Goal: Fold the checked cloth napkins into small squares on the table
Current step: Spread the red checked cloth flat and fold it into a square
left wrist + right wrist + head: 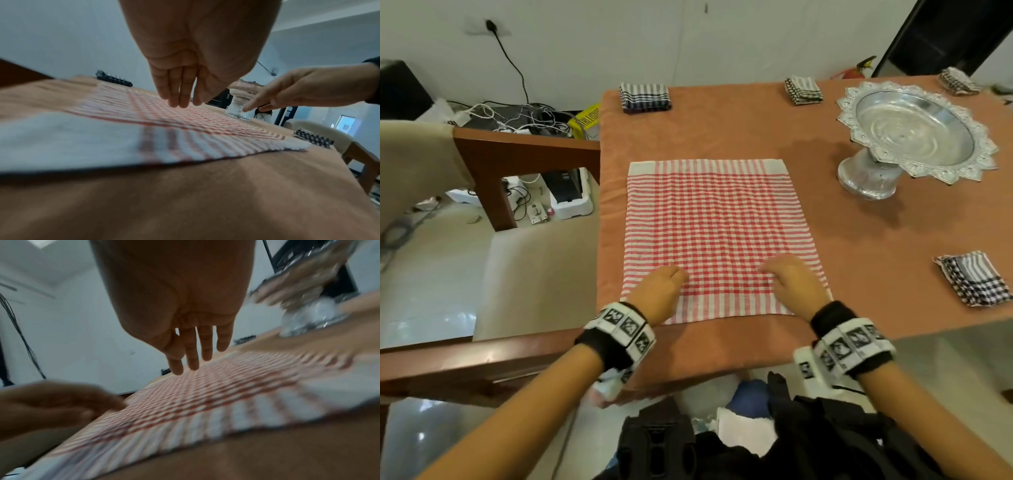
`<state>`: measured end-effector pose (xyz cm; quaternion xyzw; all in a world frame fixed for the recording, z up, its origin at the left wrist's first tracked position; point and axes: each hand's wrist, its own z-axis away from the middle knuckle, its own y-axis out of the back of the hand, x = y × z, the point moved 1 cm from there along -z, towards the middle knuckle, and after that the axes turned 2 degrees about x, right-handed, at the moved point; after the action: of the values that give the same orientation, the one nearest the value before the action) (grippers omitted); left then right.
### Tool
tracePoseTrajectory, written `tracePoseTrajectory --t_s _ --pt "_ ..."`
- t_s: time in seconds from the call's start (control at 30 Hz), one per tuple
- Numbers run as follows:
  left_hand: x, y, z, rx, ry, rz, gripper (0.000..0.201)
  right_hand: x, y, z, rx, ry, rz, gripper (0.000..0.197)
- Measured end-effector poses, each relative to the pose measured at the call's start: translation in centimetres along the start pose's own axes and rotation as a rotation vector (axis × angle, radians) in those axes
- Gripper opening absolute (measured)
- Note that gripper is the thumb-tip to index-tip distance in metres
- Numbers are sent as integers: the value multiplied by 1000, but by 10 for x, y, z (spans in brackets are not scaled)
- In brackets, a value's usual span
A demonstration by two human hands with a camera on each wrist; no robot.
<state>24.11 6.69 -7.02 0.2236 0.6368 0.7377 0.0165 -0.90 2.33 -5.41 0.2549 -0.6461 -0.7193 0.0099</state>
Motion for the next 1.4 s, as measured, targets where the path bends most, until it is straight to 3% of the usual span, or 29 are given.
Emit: tracePoseTrajectory --t_s 0.07,0.13,0.23,0.33,0.4,0.53,0.6,0.67,0.77,0.87,1.0,1.07,1.2,1.3,1.4 --pt "15 -12 -20 -111 102 -33 51 -40 -28 -7 -128 16 26 42" --pt "19 -27 -29 -250 196 -111 58 -61 -53 -11 -290 -64 58 50" --pt "9 -43 -23 -290 274 -141 62 -63 -72 -9 -404 -176 121 58" --pt "-8 -41 -6 -140 268 -193 78 -36 -63 -3 -422 -238 130 54" --pt "-28 -34 9 -254 330 -173 89 -2 -48 7 -413 -358 131 54" --pt "-38 -13 21 -324 509 -249 66 46 -19 25 -439 -521 190 56" --pt "-20 -5 0 -270 491 -237 63 31 -18 4 -355 -468 246 57" --pt "6 -10 -30 -241 390 -171 60 -5 -28 -27 -316 -315 233 56" --pt "22 -22 -62 -312 345 -81 60 -40 -50 -63 -458 -174 141 56" --pt "-12 -17 -66 -297 478 -32 61 -7 -42 -73 -471 -216 157 52" --pt "-68 13 -67 -250 765 -6 61 59 -4 -80 -430 -484 131 54" --pt "-64 18 -88 -247 704 -42 61 61 4 -99 -385 -503 182 55" --pt "-6 2 -137 -369 381 -44 63 -1 -28 -142 -441 -154 197 56" --pt "-20 5 -144 -387 410 -6 64 5 -33 -156 -499 -125 165 54" --pt "-72 24 -133 -327 582 14 60 48 -9 -167 -478 -288 161 52"
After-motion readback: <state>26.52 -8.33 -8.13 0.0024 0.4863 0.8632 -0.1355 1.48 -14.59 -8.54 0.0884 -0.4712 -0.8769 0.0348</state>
